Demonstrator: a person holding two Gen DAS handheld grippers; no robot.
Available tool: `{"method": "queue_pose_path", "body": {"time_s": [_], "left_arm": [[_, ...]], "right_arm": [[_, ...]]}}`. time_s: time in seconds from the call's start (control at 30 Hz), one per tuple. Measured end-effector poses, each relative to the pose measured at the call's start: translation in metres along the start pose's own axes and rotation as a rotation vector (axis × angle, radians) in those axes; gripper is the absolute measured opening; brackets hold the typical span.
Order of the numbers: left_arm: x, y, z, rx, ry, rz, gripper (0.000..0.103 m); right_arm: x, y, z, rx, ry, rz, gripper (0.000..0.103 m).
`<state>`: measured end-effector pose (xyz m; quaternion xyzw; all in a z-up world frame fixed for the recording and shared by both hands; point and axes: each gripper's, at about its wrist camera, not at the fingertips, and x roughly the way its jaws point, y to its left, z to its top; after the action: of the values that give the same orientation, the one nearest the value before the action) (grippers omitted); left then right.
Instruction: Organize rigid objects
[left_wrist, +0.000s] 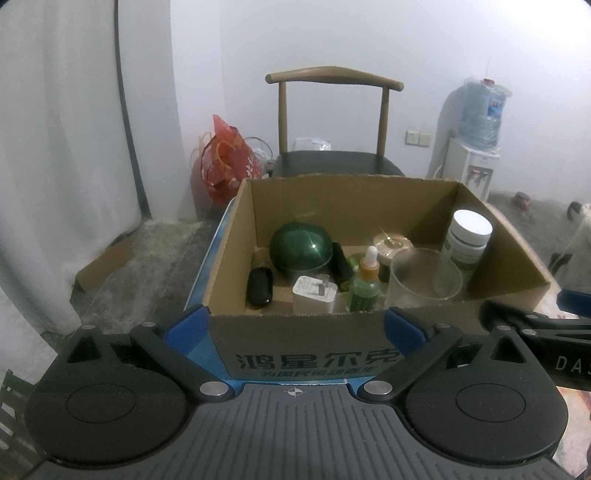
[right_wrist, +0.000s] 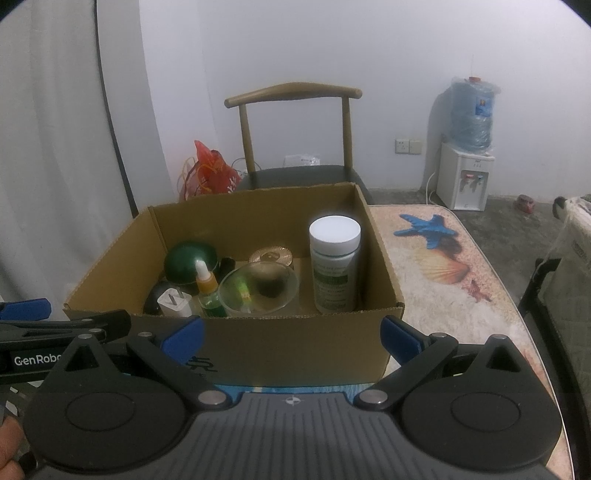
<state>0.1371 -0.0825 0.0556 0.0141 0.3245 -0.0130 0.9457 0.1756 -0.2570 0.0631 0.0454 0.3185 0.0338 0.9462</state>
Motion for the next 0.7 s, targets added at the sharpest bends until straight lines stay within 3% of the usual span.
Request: {"method": "queue_pose_path", "body": {"time_s": [0.7], "left_arm": [[-0.0011, -0.0010, 0.0012, 0.002, -0.002, 0.001, 0.101]], "right_arm": [[-0.0009, -0.0001, 0.0005, 0.001, 0.000, 0.000, 0.103]]}}
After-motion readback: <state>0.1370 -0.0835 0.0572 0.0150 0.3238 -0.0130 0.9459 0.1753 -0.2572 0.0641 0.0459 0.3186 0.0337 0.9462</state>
